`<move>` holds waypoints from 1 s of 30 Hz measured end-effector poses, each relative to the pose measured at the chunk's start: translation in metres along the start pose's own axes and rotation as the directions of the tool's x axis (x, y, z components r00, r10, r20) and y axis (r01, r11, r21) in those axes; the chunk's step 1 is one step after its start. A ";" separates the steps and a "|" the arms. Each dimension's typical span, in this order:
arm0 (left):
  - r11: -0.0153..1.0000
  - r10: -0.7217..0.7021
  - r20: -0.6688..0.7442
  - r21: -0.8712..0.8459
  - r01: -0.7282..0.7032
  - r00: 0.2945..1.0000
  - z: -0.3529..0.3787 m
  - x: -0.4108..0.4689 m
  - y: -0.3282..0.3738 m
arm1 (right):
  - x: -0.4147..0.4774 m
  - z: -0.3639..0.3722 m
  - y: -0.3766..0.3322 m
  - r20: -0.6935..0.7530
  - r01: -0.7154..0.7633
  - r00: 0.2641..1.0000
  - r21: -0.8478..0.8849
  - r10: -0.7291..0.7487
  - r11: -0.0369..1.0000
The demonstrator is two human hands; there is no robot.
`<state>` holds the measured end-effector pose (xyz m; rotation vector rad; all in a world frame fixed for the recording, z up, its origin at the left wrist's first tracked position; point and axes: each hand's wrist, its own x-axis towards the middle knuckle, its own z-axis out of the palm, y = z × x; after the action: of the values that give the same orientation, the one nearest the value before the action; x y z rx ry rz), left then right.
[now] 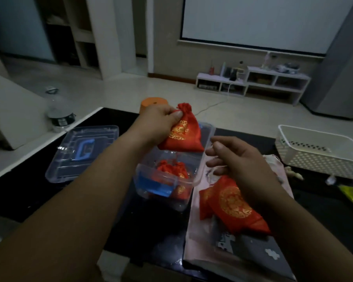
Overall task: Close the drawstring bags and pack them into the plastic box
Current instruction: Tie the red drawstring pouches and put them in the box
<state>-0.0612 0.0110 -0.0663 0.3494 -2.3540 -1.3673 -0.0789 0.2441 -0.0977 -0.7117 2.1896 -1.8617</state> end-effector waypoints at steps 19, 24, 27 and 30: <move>0.921 0.372 -0.029 0.137 -0.365 0.928 0.071 -0.047 0.041 | 0.016 -0.027 0.005 -0.238 -0.073 0.969 -0.042 0.061 0.996; 0.878 0.393 0.242 0.188 -0.440 0.887 0.118 -0.073 0.051 | 0.006 -0.083 0.022 -0.281 -0.209 0.947 -0.163 0.158 0.964; 0.835 0.220 0.396 0.396 -0.382 0.892 0.140 -0.082 0.033 | -0.012 -0.106 0.034 -0.265 -0.306 0.942 -0.427 0.205 0.851; 0.806 0.085 0.419 0.504 -0.310 0.904 0.145 -0.086 0.019 | -0.033 -0.120 0.035 -0.274 -0.354 0.932 -0.562 0.236 0.748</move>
<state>-0.0509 0.1670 -0.1325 -0.0280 -2.9969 -0.6498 -0.1106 0.3682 -0.1132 -0.2344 2.8532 -1.0925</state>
